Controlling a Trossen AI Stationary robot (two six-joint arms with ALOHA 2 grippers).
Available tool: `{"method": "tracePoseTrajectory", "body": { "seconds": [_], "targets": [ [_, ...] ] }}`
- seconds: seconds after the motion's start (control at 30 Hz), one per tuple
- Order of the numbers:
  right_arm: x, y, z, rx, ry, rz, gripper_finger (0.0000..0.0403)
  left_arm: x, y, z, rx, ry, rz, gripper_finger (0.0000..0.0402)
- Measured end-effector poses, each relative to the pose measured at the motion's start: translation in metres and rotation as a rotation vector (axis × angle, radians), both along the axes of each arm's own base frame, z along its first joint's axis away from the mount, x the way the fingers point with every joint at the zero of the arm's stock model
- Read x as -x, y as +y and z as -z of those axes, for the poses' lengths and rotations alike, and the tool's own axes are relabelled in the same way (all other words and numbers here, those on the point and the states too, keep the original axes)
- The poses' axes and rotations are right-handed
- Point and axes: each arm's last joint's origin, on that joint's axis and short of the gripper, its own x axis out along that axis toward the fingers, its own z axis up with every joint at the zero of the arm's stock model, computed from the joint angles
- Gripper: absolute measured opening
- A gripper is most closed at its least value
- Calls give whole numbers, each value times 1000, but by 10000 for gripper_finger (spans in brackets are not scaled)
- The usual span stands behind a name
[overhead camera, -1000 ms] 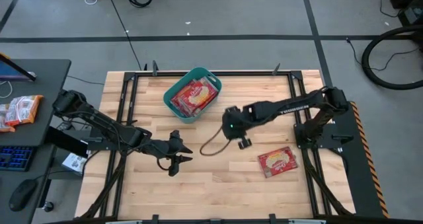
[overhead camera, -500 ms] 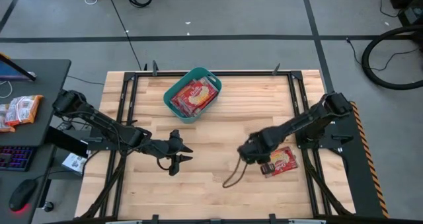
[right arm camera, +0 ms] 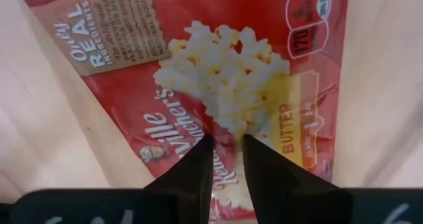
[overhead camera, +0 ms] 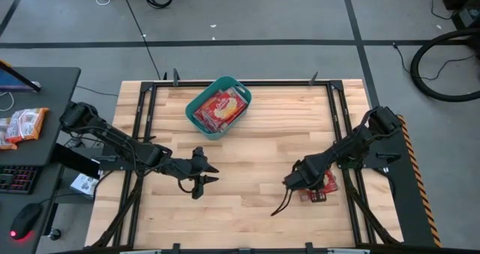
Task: Sort popcorn bags into baskets
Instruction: Put the red popcorn pack into the blue bin
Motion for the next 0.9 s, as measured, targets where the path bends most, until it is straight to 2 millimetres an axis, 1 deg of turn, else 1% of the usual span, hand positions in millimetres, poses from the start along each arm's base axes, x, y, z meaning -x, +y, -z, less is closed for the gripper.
{"method": "tracePoseTrajectory", "body": {
  "seconds": [0.1,0.2,0.3,0.4,0.43,0.5,0.6,0.7,0.9],
  "targets": [
    [-6,0,2,-19,-82,-30,89,0,0,0,9,-1,-9,141],
    [-25,2,-3,9,-264,-116,89,0,1,0,7,-5,-18,141],
    [-49,3,-15,179,-494,-281,89,-1,2,0,-11,-13,-46,141],
    [-71,11,-38,403,-705,-398,89,-1,2,0,-24,-17,-69,141],
    [-74,15,-46,447,-741,-439,89,-1,2,0,-23,-18,-70,141],
    [-79,20,-57,499,-769,-508,89,-1,2,0,-23,-18,-70,141],
    [-83,27,-67,494,-798,-582,89,-1,2,0,-18,-18,-72,141],
    [-83,28,-66,474,-788,-619,89,-1,3,0,-22,-20,-81,141],
    [-89,18,-66,396,-793,-559,98,-2,8,-1,-49,-33,-146,141]
  ]
}}
